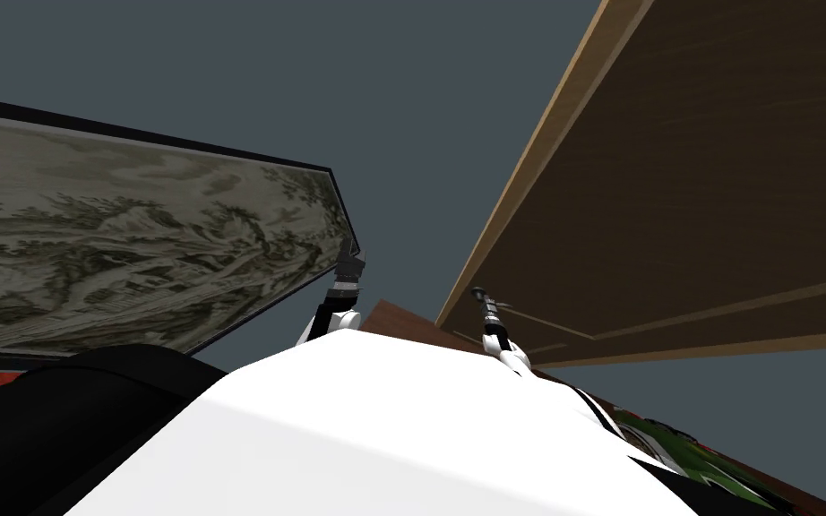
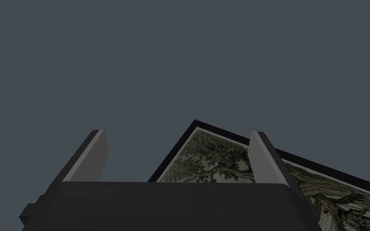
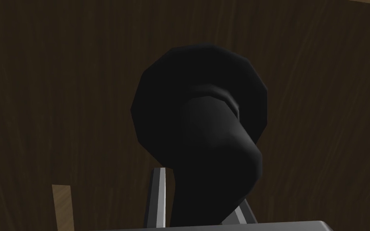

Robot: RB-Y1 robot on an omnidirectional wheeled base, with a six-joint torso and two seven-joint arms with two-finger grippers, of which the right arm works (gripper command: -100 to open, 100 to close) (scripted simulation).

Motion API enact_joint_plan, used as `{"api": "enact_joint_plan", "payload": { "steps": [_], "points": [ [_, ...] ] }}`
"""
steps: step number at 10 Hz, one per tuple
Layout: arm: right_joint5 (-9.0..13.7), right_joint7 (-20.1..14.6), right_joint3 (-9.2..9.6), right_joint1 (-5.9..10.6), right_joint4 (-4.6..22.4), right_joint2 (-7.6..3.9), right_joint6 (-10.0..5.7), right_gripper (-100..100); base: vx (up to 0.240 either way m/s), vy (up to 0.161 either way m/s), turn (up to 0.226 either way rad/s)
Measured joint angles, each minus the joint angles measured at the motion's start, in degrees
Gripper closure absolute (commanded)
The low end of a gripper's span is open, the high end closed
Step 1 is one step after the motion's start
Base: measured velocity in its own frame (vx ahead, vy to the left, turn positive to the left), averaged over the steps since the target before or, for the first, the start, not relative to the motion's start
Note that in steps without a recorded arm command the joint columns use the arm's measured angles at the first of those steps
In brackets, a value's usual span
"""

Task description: Pull the door open

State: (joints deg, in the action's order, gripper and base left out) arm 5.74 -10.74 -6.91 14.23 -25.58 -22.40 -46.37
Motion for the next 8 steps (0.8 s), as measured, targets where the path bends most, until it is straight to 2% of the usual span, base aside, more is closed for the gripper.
{"api": "enact_joint_plan", "payload": {
  "steps": [2, 4, 7, 8],
  "points": [
    [-0.7, -1.2, 1.03, 0.47, 1.4, -0.54, -1.25, 100, -0.19, -0.027, 0.062],
    [-1.4, -2.3, 2.15, -1.27, -1.2, -0.7, -0.44, 100, -0.211, -0.062, 0.083],
    [-2.5, -4.3, 4.02, -0.81, 0.2, -1.37, -2.06, 100, -0.203, -0.083, 0.09],
    [-2.9, -5.0, 4.62, -1.27, -0.5, -1.56, -2.12, 100, -0.185, -0.057, 0.061]
  ]
}}
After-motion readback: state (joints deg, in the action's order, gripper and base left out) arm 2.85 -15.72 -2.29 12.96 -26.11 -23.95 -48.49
